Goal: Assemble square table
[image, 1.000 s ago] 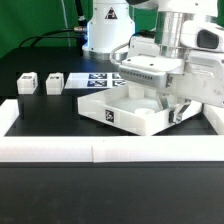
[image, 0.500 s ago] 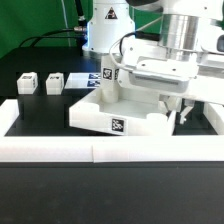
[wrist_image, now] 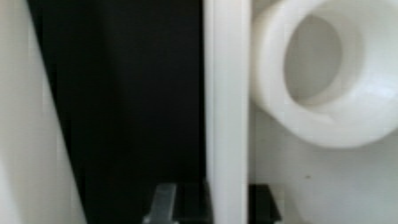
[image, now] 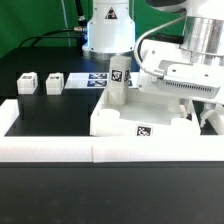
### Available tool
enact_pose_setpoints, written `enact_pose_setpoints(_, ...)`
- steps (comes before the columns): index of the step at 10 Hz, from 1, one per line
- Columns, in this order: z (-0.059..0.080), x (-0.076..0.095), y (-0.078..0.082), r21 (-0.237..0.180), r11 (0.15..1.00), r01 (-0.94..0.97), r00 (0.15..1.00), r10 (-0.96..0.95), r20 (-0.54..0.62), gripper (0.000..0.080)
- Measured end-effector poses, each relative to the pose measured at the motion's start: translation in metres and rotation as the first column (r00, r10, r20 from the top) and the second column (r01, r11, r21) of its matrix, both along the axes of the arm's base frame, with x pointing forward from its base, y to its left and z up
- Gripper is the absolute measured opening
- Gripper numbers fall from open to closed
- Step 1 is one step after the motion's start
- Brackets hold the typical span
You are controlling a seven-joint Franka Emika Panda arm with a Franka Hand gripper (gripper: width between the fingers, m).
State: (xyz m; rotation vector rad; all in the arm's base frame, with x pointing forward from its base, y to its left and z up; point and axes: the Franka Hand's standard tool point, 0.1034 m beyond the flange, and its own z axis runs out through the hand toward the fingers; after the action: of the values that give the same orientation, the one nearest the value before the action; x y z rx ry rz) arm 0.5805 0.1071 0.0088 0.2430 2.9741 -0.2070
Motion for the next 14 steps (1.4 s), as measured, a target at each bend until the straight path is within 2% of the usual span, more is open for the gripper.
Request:
enact_pose_setpoints(4,-0.001,0.0,-0.001,0.001,1.0,0.013,1.0,-0.013,0.0,0.0064)
enact_pose_setpoints(5,-0.001,-0.002,0.002,-0.006,1.0,0.011,1.0,-0.011,-0.012,0.0064)
enact_pose_setpoints(8,-0.001,0.009,0.012,-0.03,1.0,-0.001,0.999,0.0,-0.035,0.0064)
enact_pose_setpoints(14,0.004,0.008,0.017,-0.057,0.998,-0.004,0.995,-0.002,-0.098,0.0064)
